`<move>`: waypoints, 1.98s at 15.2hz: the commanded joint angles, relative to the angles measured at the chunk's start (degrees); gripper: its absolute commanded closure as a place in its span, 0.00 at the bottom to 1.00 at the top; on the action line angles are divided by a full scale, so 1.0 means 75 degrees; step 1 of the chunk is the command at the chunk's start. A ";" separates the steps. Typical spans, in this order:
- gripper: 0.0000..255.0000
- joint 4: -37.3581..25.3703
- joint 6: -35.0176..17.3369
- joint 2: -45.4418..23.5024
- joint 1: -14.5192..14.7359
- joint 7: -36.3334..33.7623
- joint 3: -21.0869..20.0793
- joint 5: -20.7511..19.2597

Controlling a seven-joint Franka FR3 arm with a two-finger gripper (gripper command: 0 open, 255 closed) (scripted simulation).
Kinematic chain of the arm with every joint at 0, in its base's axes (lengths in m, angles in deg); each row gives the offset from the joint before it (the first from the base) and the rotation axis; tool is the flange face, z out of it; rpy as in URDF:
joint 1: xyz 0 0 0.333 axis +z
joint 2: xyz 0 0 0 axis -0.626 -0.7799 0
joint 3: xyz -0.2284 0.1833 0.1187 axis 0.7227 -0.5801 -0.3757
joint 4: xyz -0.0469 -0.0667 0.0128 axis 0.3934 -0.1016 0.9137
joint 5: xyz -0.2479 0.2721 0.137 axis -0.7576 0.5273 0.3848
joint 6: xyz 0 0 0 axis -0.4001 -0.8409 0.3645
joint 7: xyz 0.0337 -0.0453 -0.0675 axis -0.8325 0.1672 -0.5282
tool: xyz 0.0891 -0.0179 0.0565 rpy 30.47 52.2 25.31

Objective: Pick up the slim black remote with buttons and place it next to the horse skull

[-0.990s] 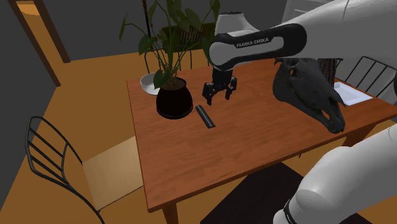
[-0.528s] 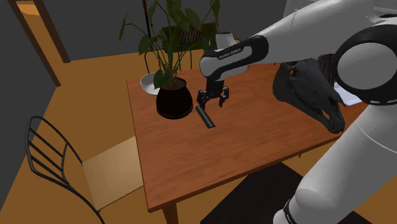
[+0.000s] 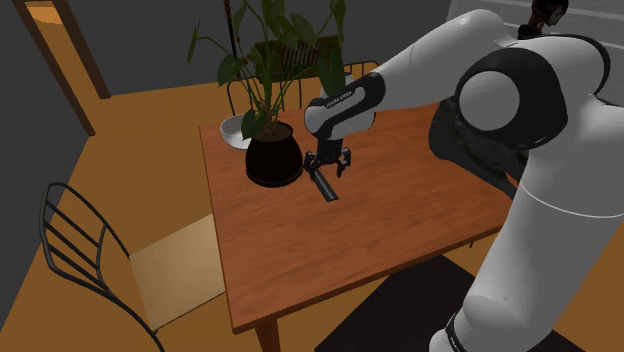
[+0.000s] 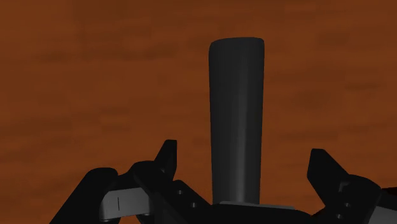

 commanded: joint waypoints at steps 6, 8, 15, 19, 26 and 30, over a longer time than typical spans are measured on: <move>0.00 0.0163 -0.0534 -0.0371 0.0006 0.0058 -0.0030 0.0094; 0.00 0.0162 -0.0534 -0.0371 0.0006 0.0058 -0.0031 0.0094; 1.00 0.0161 -0.0533 -0.0371 0.0006 0.0057 -0.0031 0.0094; 1.00 0.0172 -0.0535 -0.0363 0.0006 0.0059 -0.0031 0.0095; 1.00 0.0040 -0.0165 -0.0120 0.0013 -0.0007 -0.0013 0.0030; 1.00 -0.0109 0.0210 0.0109 0.0017 -0.0068 -0.0001 -0.0027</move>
